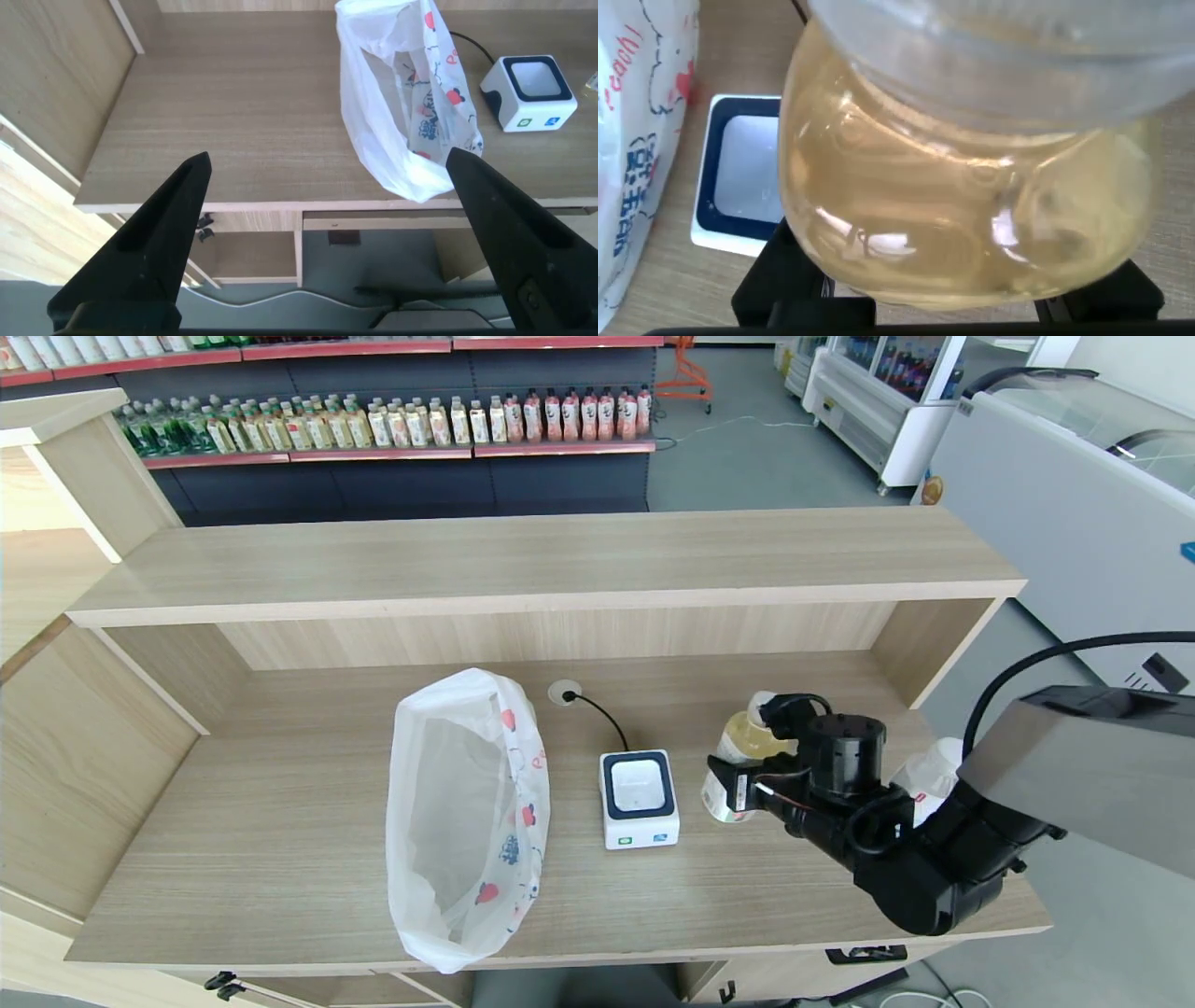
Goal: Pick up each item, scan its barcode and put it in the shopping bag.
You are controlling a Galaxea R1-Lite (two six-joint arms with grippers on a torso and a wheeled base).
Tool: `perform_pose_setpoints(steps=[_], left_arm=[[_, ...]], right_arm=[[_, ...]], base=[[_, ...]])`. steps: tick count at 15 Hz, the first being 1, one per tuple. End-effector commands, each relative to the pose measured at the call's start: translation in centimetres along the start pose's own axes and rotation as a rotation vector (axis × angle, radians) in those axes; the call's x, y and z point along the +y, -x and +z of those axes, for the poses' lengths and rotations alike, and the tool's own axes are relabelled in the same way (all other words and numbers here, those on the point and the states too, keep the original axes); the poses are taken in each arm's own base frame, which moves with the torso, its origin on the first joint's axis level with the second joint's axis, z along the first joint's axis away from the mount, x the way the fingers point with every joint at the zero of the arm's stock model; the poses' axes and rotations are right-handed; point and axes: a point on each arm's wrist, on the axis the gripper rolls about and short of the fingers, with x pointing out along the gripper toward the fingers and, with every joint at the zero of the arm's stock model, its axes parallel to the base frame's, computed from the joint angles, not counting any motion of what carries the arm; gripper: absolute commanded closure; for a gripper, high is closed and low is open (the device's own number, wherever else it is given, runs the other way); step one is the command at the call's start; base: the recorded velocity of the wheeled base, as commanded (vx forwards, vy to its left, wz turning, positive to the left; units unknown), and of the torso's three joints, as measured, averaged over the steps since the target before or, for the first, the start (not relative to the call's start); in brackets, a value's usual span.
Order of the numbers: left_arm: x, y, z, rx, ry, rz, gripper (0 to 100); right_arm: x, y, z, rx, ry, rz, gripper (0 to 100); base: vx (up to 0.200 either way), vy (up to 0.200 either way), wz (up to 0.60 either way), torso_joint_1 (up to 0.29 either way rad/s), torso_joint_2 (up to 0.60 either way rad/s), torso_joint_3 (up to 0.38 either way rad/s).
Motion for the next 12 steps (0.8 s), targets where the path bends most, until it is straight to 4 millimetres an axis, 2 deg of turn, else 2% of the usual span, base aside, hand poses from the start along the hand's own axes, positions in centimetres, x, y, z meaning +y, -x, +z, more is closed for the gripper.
perform_pose_setpoints(steps=[1,3,4,6,9,12], left_arm=[[0.0,0.0,0.0,0.0,0.0,0.0,0],[0.0,0.0,0.0,0.0,0.0,0.0,0],[0.0,0.0,0.0,0.0,0.0,0.0,0],[0.0,0.0,0.0,0.0,0.0,0.0,0],[0.0,0.0,0.0,0.0,0.0,0.0,0],[0.0,0.0,0.0,0.0,0.0,0.0,0]], right_arm=[[-0.6,2.4,4.7,-0.078,-0.05,0.082,100],[-0.6,4.0,6.7,-0.109,-0.074,0.182,100],[-1.0,5.7,8.7,-0.127,-0.074,0.247,100],[-0.6,8.9,10.9,-0.125,-0.063,0.394,100],[-0.2,12.7,10.8,-0.098,-0.038,0.581,100],[1.4,16.6,8.7,-0.049,-0.005,0.689,100]], base=[[0.0,0.0,0.0,0.0,0.0,0.0],[0.0,0.0,0.0,0.0,0.0,0.0],[0.0,0.0,0.0,0.0,0.0,0.0],[0.0,0.0,0.0,0.0,0.0,0.0],[0.0,0.0,0.0,0.0,0.0,0.0],[0.0,0.0,0.0,0.0,0.0,0.0]])
